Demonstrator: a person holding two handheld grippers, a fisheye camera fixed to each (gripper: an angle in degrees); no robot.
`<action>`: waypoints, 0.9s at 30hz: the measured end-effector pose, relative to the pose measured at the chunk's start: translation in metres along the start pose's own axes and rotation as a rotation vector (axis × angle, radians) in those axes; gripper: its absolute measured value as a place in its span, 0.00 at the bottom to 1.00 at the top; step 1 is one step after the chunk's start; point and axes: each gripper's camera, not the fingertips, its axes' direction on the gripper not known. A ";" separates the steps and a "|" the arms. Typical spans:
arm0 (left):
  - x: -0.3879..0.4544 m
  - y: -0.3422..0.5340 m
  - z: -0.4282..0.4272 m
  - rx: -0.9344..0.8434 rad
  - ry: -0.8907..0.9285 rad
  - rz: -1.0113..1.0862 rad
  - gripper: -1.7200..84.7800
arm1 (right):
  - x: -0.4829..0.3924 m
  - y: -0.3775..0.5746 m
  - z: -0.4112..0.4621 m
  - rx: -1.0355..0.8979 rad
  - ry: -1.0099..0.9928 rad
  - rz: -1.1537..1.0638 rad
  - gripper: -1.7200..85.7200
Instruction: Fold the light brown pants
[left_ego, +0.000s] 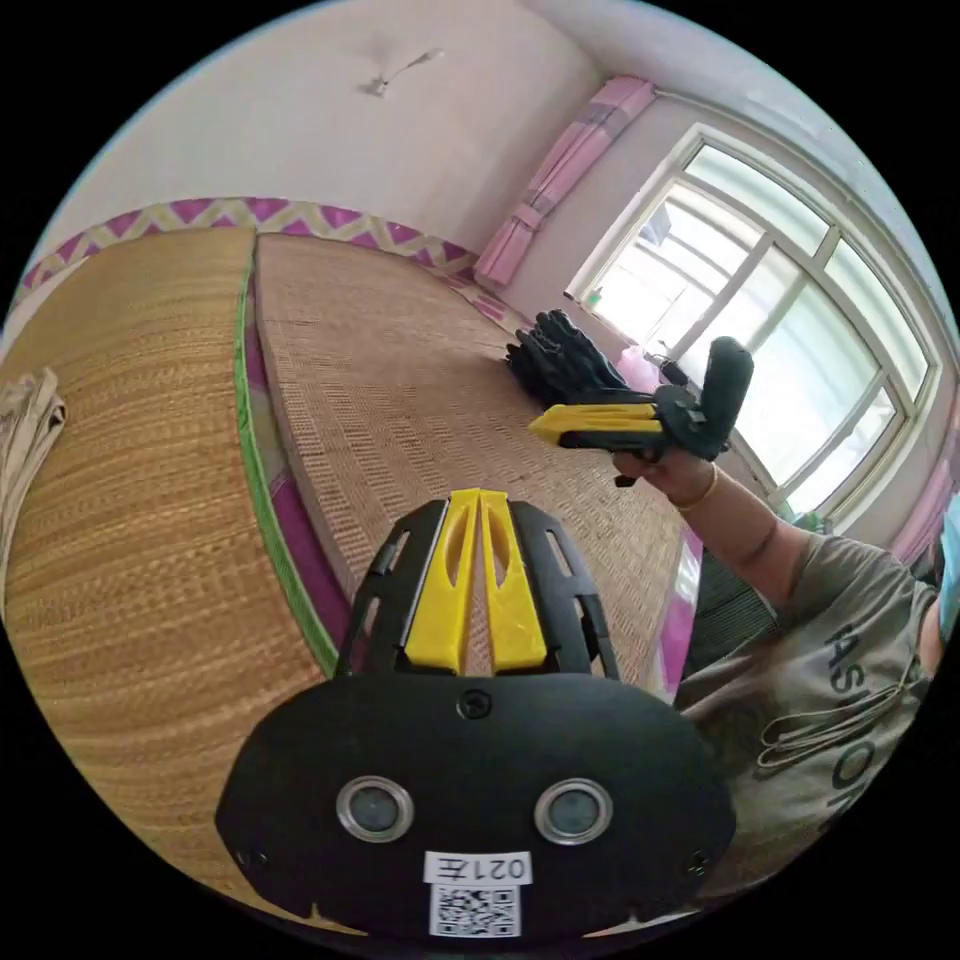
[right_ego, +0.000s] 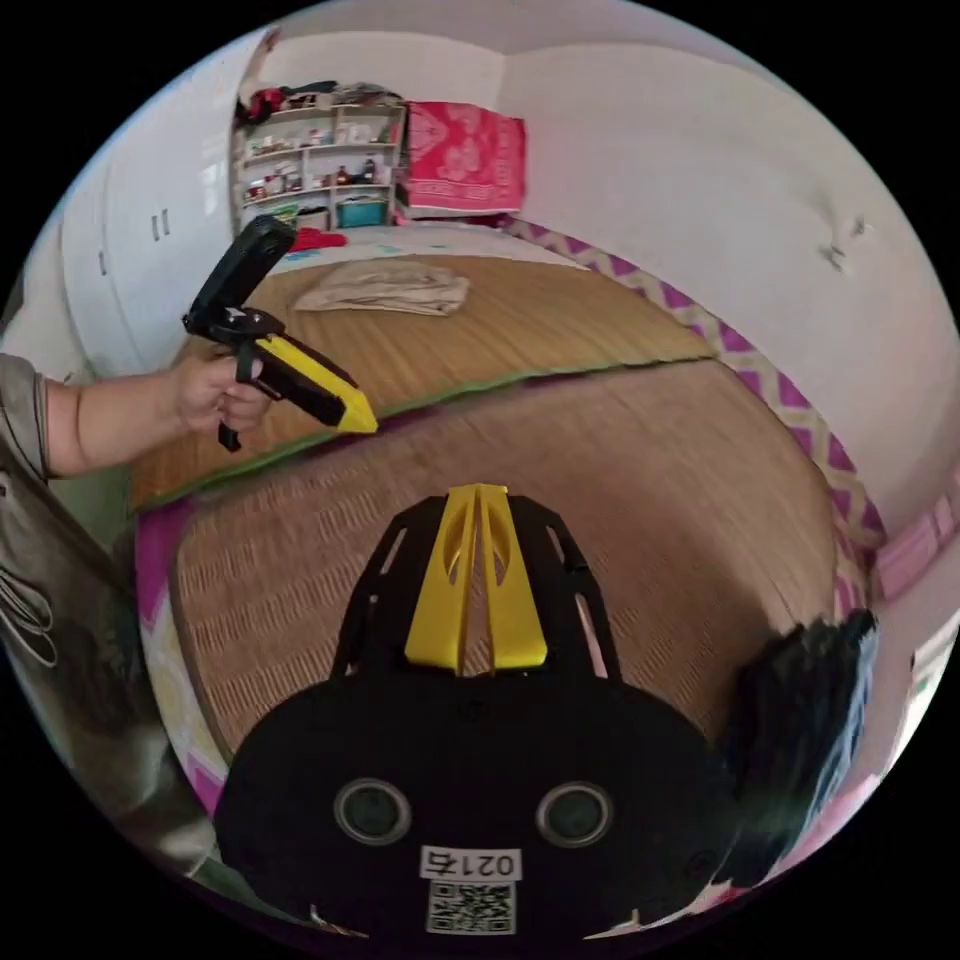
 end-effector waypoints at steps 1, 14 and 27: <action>-0.004 0.022 -0.033 0.039 -0.012 0.009 0.01 | -0.011 -0.023 0.009 0.002 -0.026 -0.006 0.01; -0.104 0.137 -0.220 0.596 0.326 0.031 0.01 | -0.215 -0.462 0.188 0.043 -0.057 -0.499 0.15; -0.116 0.097 -0.231 0.583 0.450 0.000 0.01 | -0.302 -0.660 0.281 -0.235 0.094 -0.922 0.12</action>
